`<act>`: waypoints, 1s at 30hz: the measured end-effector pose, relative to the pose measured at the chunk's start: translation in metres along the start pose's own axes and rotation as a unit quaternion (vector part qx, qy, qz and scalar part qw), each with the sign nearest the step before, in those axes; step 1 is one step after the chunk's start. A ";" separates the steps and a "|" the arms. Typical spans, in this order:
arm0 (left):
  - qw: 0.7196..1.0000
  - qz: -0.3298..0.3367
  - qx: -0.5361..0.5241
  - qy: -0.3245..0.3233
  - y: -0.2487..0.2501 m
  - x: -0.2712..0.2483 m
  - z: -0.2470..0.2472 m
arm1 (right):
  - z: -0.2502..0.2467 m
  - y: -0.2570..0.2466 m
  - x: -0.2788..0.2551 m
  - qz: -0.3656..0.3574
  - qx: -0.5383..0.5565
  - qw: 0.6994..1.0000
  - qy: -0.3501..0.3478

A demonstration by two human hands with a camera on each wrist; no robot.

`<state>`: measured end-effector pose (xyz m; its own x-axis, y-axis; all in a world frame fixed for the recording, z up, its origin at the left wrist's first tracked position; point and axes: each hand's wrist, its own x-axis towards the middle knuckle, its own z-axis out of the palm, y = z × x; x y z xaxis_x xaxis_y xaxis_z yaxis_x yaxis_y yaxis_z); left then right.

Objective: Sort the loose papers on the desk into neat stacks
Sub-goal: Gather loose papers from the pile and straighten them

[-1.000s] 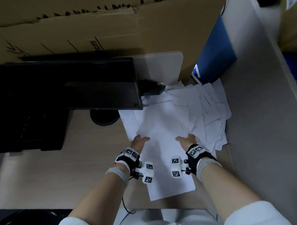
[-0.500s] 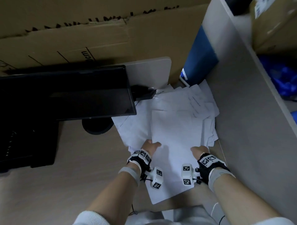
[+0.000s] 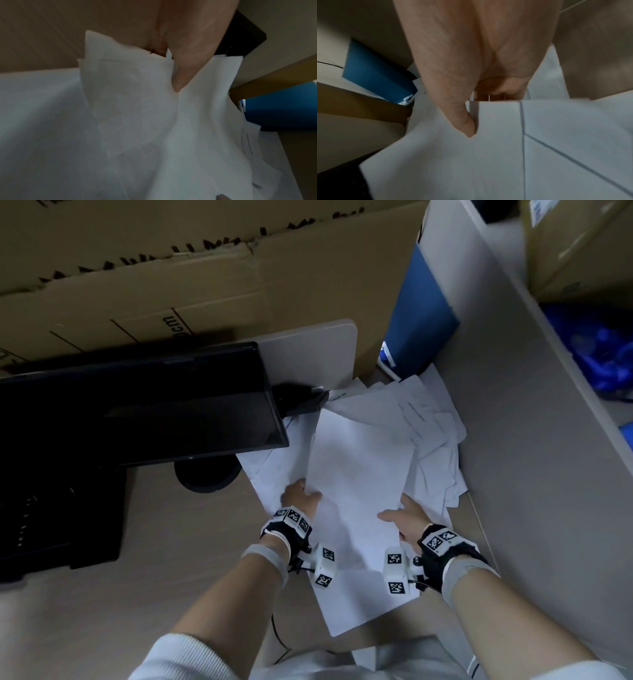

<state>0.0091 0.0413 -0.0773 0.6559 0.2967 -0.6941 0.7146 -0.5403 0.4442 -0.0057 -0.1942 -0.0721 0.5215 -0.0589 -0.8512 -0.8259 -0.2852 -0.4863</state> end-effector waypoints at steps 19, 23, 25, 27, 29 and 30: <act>0.991 -0.020 -0.102 -0.088 0.001 0.027 -0.008 | 0.019 -0.033 0.042 0.058 -0.035 0.988 0.142; 0.981 -0.065 -0.184 -0.006 0.002 0.022 -0.007 | -0.003 -0.026 0.043 0.104 -0.092 0.973 0.187; 0.990 -0.083 -0.113 -0.029 0.002 0.020 -0.004 | -0.011 -0.026 0.035 0.100 -0.136 0.968 0.185; 0.995 -0.089 -0.042 -0.025 0.004 0.017 -0.002 | -0.013 -0.032 0.027 0.096 -0.175 0.969 0.148; 0.995 -0.102 0.002 -0.024 0.005 0.017 0.000 | -0.016 -0.022 0.034 0.108 -0.160 0.964 0.182; 0.995 -0.093 -0.001 -0.043 0.007 0.016 0.001 | -0.016 -0.020 0.031 0.102 -0.081 0.970 0.205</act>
<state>0.0240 0.0414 -0.0855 0.4886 0.3228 -0.8106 0.8224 -0.4805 0.3044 0.0309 -0.2057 -0.0857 0.4197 -0.4966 -0.7598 -0.8938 -0.3721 -0.2505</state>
